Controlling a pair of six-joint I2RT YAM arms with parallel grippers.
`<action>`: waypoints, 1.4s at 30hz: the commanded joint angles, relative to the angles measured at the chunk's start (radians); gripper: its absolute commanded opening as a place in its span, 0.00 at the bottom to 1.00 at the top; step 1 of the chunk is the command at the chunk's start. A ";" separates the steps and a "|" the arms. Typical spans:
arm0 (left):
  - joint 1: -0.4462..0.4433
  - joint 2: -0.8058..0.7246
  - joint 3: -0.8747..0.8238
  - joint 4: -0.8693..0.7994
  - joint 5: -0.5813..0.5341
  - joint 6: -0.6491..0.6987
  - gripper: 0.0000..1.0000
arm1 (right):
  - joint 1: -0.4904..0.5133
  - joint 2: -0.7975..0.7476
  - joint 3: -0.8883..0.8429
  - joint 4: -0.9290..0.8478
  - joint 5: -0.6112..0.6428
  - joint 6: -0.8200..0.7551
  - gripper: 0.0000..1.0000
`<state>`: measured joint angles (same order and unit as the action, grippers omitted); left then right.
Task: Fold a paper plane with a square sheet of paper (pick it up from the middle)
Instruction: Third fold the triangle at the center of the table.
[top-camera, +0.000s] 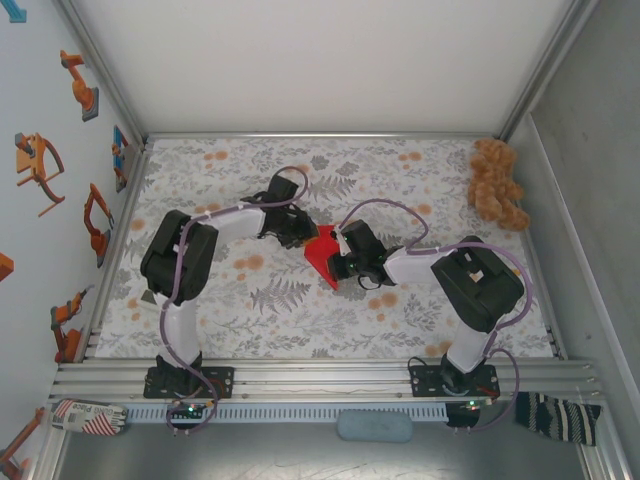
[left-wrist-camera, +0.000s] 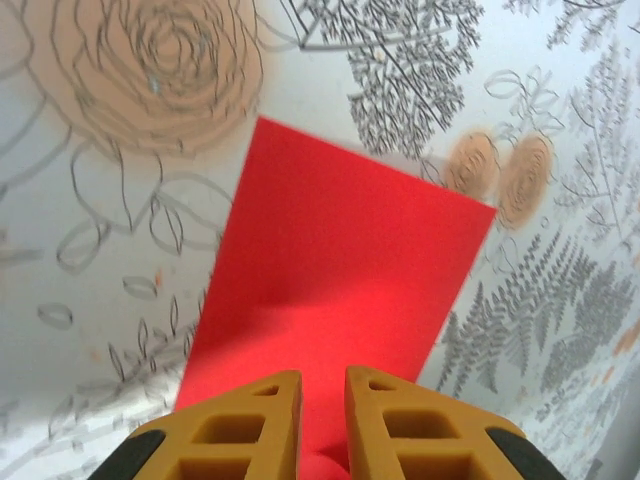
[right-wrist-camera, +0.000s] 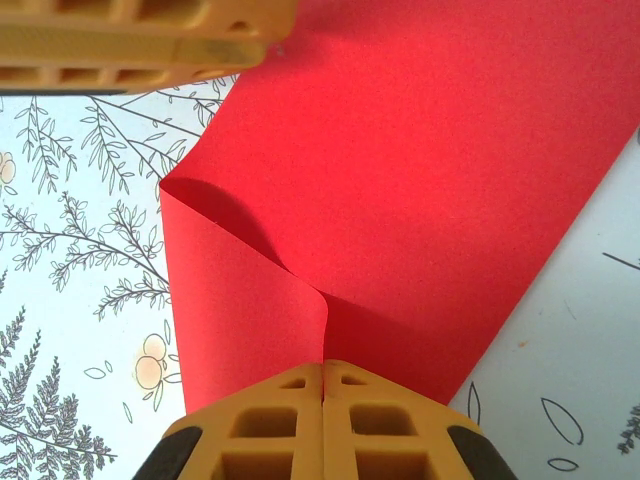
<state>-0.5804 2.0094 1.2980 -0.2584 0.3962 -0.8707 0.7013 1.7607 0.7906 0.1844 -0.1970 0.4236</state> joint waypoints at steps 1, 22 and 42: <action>0.002 0.050 0.053 -0.076 0.012 0.055 0.20 | -0.008 -0.008 0.001 -0.014 0.007 0.015 0.00; 0.002 0.120 0.095 -0.169 -0.025 0.091 0.19 | -0.011 -0.044 -0.014 -0.017 0.037 0.027 0.00; 0.005 0.138 0.095 -0.167 -0.013 0.094 0.18 | -0.011 0.000 -0.008 -0.028 0.047 0.029 0.00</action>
<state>-0.5758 2.0979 1.4006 -0.3672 0.3977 -0.7948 0.6960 1.7470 0.7868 0.1684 -0.1696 0.4385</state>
